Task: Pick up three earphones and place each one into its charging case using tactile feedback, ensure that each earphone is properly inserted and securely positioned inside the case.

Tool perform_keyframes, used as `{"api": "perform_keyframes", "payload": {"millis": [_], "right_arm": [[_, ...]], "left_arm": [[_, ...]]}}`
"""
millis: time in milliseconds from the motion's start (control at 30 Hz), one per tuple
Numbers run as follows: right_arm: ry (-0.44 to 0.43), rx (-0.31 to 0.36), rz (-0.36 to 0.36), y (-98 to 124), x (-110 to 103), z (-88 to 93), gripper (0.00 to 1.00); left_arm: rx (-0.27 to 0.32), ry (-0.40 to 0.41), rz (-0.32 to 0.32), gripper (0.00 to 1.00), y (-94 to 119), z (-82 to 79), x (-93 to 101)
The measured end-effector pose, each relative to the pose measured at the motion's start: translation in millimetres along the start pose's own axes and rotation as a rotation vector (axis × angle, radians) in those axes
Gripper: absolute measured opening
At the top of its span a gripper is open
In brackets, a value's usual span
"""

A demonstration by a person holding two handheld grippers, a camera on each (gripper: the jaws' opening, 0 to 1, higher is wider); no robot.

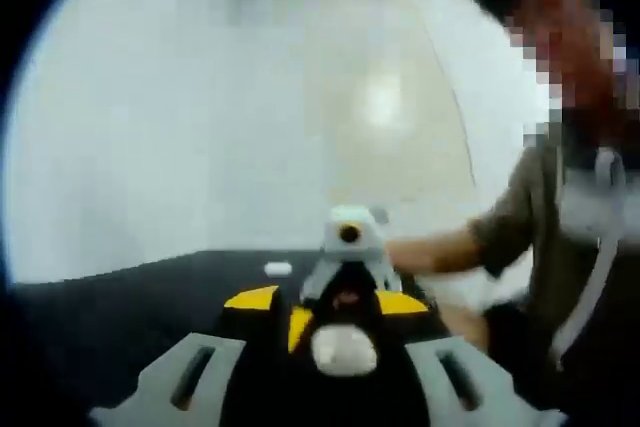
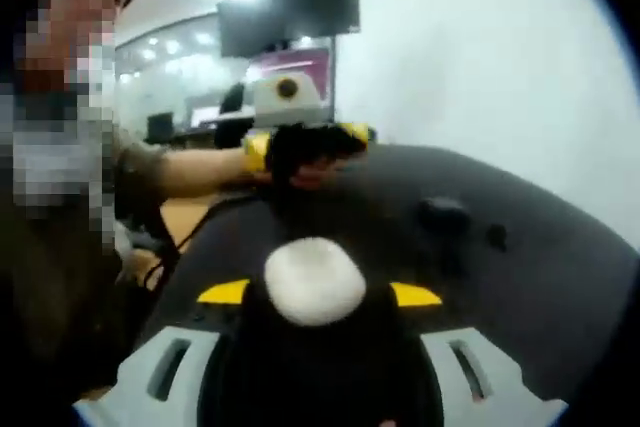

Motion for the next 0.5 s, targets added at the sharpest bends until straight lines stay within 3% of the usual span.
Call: {"api": "perform_keyframes", "payload": {"millis": [67, 133, 200, 333, 400, 500], "right_arm": [[0.02, 0.006, 0.001, 1, -6, -2.6, 0.51], [0.062, 0.009, 0.011, 1, -8, -3.2, 0.51], [0.064, 0.002, 0.047, -1, -7, -2.4, 0.52], [0.05, 0.007, 0.069, 0, -5, -0.7, 0.54], [0.019, -0.009, 0.076, -1, -4, 0.9, 0.53], [0.025, -0.003, 0.071, -2, -6, 0.6, 0.5]], "left_arm": [[0.036, 0.005, -0.086, 0.38, 8, -4.0, -9.2], [-0.037, -0.024, -0.177, 0.38, 17, -1.2, -18.8], [-0.053, -0.07, -0.279, 0.36, 23, 0.4, -27.2], [-0.09, -0.086, -0.376, 0.22, 33, 3.6, -34.2], [-0.07, -0.007, -0.38, 0.15, 35, 4.6, -34.1], [-0.069, 0.0, -0.392, 0.11, 37, 4.3, -35.1]]}}
Point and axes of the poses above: the point that each gripper's makers call its tool centre point, and the gripper's own axes: y roughly backward along the fingers, x roughly to its right, z roughly out of its underside, the point moved 6 cm from there along y, roughly backward along the fingers, and after that the axes turned 15 degrees about z, right-handed, at the moved point
